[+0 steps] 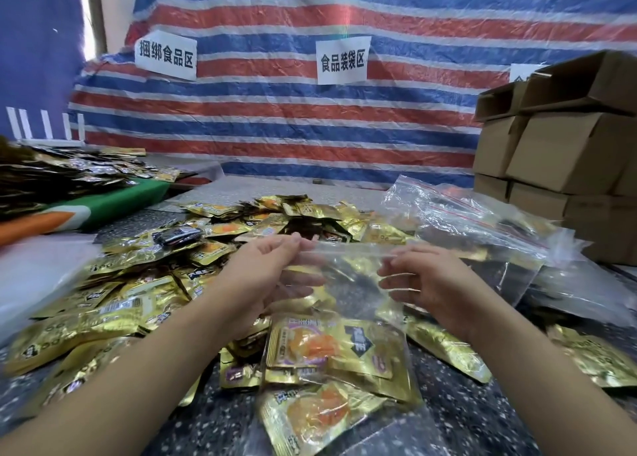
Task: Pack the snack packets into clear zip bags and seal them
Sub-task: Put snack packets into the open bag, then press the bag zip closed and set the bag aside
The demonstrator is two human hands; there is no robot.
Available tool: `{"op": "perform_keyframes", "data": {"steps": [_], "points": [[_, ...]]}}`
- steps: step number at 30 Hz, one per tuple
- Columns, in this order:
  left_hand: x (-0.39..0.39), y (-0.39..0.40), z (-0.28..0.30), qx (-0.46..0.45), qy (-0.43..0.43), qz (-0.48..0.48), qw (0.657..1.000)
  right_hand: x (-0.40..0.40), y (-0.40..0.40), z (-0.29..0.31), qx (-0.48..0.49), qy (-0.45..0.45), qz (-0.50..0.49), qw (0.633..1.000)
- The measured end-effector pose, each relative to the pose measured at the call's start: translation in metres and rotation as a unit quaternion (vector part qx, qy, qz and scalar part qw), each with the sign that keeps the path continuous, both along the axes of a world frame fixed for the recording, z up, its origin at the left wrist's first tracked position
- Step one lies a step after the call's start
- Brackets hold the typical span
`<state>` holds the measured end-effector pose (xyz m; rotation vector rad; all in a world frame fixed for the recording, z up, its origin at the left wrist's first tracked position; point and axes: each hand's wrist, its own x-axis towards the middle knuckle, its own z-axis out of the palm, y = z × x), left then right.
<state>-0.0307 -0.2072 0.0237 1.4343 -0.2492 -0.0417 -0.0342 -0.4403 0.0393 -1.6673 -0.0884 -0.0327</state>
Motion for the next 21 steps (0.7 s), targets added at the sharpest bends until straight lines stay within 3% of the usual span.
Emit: {"op": "perform_keyframes", "data": {"steps": [5, 10, 13, 15, 20, 21], "points": [[0.003, 0.002, -0.002, 0.049, -0.022, 0.072, 0.996, 0.003, -0.003, 0.000, 0.016, -0.027, -0.036, 0.999], [0.002, 0.001, 0.000, 0.046, -0.014, 0.059, 0.997, 0.003, -0.003, -0.003, -0.093, -0.082, -0.107, 0.986], [0.000, -0.001, 0.001, 0.049, -0.020, 0.027, 0.998, -0.004, 0.002, -0.001, -0.257, -0.220, -0.150, 0.929], [-0.002, -0.003, 0.001, 0.052, -0.037, 0.015, 0.998, -0.013, 0.011, 0.002, -0.341, -0.298, -0.126, 0.883], [-0.004, -0.005, -0.002, 0.058, -0.105, 0.045, 0.992, -0.022, 0.037, 0.011, -0.508, -0.345, -0.103, 0.782], [-0.003, -0.005, -0.001, 0.055, -0.118, 0.058, 0.990, -0.021, 0.041, 0.015, -0.518, -0.342, -0.095, 0.779]]}}
